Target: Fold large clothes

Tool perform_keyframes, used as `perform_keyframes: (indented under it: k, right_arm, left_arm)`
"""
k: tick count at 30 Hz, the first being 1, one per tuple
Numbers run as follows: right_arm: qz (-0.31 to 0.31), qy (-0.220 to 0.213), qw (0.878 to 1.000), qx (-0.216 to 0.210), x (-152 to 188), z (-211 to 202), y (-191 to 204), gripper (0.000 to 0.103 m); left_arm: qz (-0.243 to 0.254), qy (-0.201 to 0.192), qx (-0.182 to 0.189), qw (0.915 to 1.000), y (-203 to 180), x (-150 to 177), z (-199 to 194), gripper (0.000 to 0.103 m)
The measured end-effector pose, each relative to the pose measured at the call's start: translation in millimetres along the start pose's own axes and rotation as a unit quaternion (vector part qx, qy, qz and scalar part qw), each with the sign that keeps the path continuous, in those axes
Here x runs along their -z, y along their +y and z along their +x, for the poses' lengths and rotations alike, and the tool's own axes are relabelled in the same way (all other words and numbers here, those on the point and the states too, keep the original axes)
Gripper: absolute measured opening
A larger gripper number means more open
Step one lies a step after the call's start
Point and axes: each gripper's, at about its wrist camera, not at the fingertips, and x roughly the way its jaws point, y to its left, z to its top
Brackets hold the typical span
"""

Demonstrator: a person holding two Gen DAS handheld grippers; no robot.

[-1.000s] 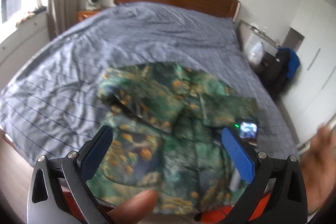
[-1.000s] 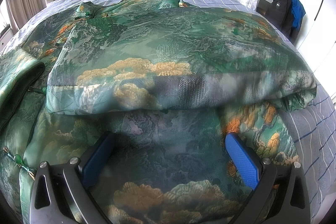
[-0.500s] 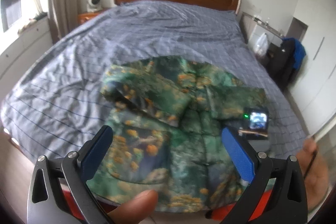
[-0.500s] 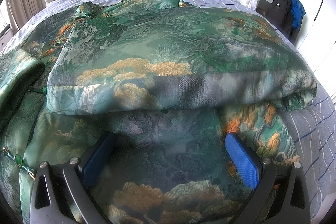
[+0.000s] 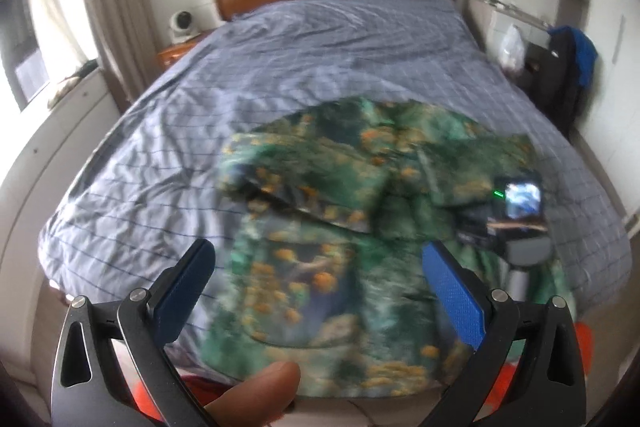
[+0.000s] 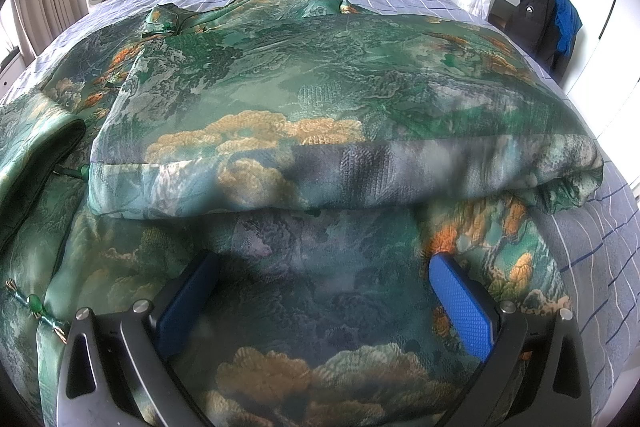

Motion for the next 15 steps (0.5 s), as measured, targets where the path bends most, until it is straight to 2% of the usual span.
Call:
perform_keyframes:
  k: [5, 10, 15]
  right_arm:
    - [0.0, 0.0, 1.0, 0.0, 0.0, 0.0, 0.1, 0.103]
    - [0.0, 0.0, 1.0, 0.0, 0.1, 0.1, -0.6, 0.103]
    - [0.0, 0.0, 1.0, -0.001, 0.2, 0.1, -0.5, 0.103]
  left_arm:
    - [-0.015, 0.015, -0.055, 0.9983, 55.1, -16.8, 24.1, 0.103]
    - [-0.001, 0.021, -0.081, 0.9965, 70.6, -28.4, 29.2, 0.103]
    - [-0.01, 0.017, -0.091, 0.9957, 83.1, -27.0, 23.3, 0.103]
